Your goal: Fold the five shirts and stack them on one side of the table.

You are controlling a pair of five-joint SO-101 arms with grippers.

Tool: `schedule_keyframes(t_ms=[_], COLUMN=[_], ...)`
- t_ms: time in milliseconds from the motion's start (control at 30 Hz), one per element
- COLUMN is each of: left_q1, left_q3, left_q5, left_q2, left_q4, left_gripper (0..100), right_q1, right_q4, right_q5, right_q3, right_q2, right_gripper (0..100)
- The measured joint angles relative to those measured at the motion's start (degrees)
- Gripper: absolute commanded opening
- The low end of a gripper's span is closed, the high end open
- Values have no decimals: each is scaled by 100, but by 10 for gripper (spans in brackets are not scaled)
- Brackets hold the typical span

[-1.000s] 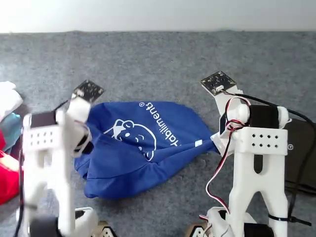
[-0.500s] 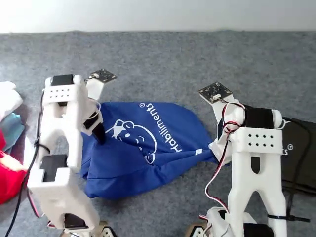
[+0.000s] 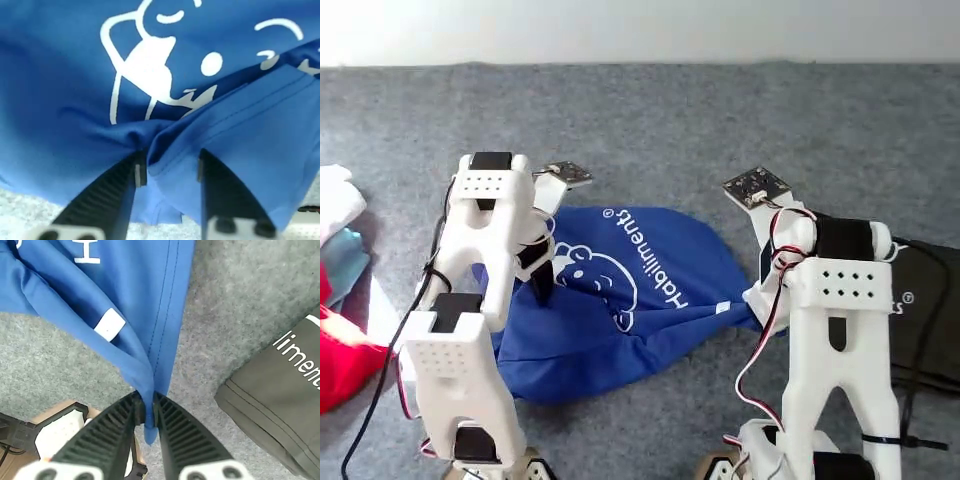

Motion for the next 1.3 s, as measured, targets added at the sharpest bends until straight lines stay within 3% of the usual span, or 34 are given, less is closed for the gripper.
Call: schedule_keyframes(t_ms=[733,1100,1300], left_q1=[484,-141,-105], left_q3=[-44,-44,62], left_q5=[316,316,316], left_q2=[-387,-264,-273], left_q4=[105,-53,18], left_gripper=[115,119,119], right_q1=[0,0,0], right_q4=[0,0,0], right_q5=[0,0,0], right_q3=[0,0,0], right_q2=[0,0,0], right_gripper=[12,12,12])
